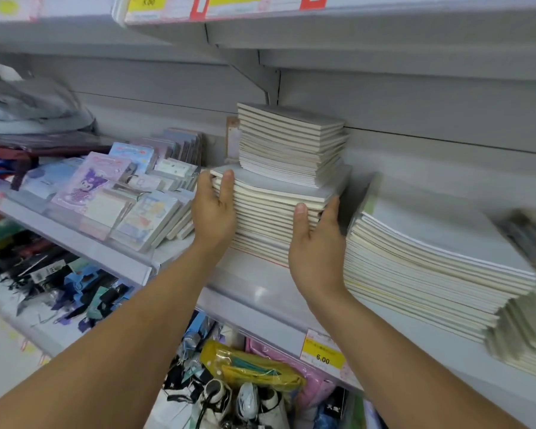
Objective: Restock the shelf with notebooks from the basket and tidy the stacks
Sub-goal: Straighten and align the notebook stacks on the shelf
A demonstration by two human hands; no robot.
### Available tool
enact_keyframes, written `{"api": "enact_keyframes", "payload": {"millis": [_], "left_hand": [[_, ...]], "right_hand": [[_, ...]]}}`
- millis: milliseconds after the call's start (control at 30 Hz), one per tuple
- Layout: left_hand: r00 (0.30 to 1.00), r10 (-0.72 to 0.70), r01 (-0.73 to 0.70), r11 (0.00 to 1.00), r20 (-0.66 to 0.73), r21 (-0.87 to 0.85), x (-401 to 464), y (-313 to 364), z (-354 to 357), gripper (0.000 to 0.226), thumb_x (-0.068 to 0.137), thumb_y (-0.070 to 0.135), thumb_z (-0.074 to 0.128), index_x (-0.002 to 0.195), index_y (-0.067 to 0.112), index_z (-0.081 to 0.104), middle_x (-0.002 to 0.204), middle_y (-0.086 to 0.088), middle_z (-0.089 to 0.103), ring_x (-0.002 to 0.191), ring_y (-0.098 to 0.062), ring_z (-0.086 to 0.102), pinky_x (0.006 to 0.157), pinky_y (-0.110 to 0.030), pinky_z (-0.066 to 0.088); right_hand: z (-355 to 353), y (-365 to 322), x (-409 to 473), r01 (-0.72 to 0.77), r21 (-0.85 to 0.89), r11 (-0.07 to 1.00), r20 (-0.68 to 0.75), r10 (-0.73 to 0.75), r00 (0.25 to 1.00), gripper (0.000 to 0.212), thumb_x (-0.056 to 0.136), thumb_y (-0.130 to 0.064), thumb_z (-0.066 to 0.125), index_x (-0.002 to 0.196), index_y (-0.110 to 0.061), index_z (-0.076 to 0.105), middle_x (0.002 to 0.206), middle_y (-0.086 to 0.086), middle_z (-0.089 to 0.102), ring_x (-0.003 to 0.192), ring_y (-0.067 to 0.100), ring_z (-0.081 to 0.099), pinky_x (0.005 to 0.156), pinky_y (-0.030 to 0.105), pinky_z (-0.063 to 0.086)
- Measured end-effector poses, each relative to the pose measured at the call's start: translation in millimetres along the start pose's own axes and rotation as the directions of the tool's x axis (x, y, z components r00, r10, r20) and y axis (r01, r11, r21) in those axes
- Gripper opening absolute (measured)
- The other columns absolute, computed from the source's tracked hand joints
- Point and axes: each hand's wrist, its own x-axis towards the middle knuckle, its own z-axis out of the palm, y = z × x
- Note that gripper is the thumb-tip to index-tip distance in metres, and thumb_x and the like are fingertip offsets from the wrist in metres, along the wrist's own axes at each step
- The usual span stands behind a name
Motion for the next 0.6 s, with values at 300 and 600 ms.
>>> {"api": "enact_keyframes", "payload": {"millis": [300, 600], "left_hand": [[0.992, -0.125, 0.125, 0.992, -0.03, -0.008, 7, 7, 4, 0.05, 0.106, 0.039, 0.026, 0.12, 0.002, 0.057, 0.106, -0.003, 0.061, 0.102, -0.019, 0.057, 0.08, -0.02, 0.038], [0.891, -0.248, 0.241, 0.968, 0.381, 0.066, 4, 26, -22, 0.046, 0.101, 0.047, 0.037, 0.134, 0.015, 0.033, 0.11, 0.014, 0.042, 0.1, -0.004, 0.042, 0.094, -0.023, 0.034]], "right_hand": [[-2, -6, 23, -0.466, 0.432, 0.772, 0.239, 0.4, 0.885, 0.114, 0.06, -0.099, 0.029, 0.155, -0.044, 0.002, 0.164, -0.02, 0.001, 0.152, 0.01, 0.001, 0.122, 0.052, 0.005], [-11, -11, 11, -0.593, 0.389, 0.705, 0.402, 0.45, 0.798, 0.102, 0.071, -0.094, 0.023, 0.155, -0.037, 0.025, 0.161, -0.007, 0.026, 0.147, 0.021, 0.029, 0.121, 0.05, 0.02]]}}
